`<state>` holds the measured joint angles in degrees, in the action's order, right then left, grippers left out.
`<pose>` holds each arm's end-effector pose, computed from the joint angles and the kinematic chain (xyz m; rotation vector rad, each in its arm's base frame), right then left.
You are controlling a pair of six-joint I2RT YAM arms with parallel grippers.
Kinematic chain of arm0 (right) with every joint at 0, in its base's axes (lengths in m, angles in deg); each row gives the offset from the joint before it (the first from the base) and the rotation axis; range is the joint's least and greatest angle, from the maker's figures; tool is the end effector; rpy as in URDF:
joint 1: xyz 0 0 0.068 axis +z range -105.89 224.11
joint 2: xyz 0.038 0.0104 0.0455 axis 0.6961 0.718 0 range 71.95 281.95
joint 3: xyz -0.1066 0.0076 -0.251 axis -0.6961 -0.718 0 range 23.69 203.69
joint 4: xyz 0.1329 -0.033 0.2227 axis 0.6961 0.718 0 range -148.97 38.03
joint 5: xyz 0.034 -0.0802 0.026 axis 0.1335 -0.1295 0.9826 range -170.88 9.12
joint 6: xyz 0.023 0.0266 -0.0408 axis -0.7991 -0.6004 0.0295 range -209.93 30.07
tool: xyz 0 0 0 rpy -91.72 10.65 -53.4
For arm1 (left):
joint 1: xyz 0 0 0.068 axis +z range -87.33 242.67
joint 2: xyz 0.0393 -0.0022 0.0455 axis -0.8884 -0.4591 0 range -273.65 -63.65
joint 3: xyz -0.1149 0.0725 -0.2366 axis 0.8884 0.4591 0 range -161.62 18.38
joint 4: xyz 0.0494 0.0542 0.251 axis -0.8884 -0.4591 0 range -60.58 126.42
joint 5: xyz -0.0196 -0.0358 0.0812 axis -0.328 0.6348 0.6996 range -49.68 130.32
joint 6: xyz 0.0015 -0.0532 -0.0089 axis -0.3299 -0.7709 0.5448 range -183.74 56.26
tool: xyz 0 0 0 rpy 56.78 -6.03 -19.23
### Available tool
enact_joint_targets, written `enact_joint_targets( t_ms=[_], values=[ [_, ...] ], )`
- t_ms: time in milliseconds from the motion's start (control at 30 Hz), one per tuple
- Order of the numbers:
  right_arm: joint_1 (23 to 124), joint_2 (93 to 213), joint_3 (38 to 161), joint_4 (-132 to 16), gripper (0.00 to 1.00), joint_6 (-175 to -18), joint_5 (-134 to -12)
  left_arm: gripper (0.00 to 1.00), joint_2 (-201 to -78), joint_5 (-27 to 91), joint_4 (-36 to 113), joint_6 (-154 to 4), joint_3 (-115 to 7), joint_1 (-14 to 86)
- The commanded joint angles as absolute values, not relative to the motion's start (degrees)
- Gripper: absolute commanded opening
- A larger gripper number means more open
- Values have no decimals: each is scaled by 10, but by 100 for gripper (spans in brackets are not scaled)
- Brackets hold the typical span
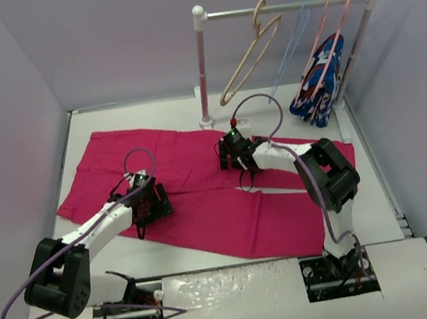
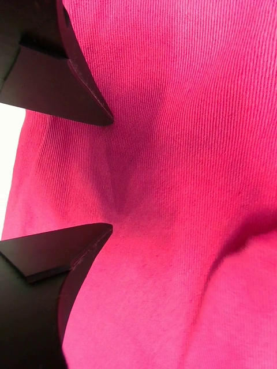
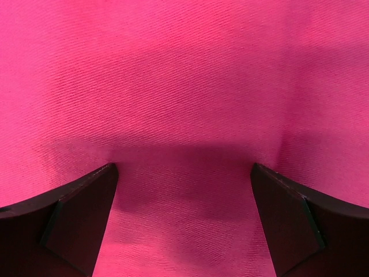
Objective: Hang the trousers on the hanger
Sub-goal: Flatten out the trousers at the center of the board.
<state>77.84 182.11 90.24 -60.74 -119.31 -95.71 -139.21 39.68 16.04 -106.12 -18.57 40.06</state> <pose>0.3464 0.2204 0.1634 0.0462 2.2870 0.2806 0.2210 -0.0925 0.1692 -0.4528 2.6227 -0.4091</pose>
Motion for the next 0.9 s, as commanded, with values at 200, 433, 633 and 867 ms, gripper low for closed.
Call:
enact_joint_targets(
  t_ms=[200,433,633,867],
  values=[
    [723,1872,954,-615,96,-1179,-937,64,-1400,307,48,-1089,-145,389],
    [724,1842,969,-609,97,-1148,-912,64,-1371,305,33,-1095,-151,386],
    [741,1725,911,-600,97,-1146,-935,65,-1297,329,-30,-1079,-232,387],
    [727,1592,803,-555,98,-1161,-976,65,-1309,345,13,-1067,-287,388]
  ],
)
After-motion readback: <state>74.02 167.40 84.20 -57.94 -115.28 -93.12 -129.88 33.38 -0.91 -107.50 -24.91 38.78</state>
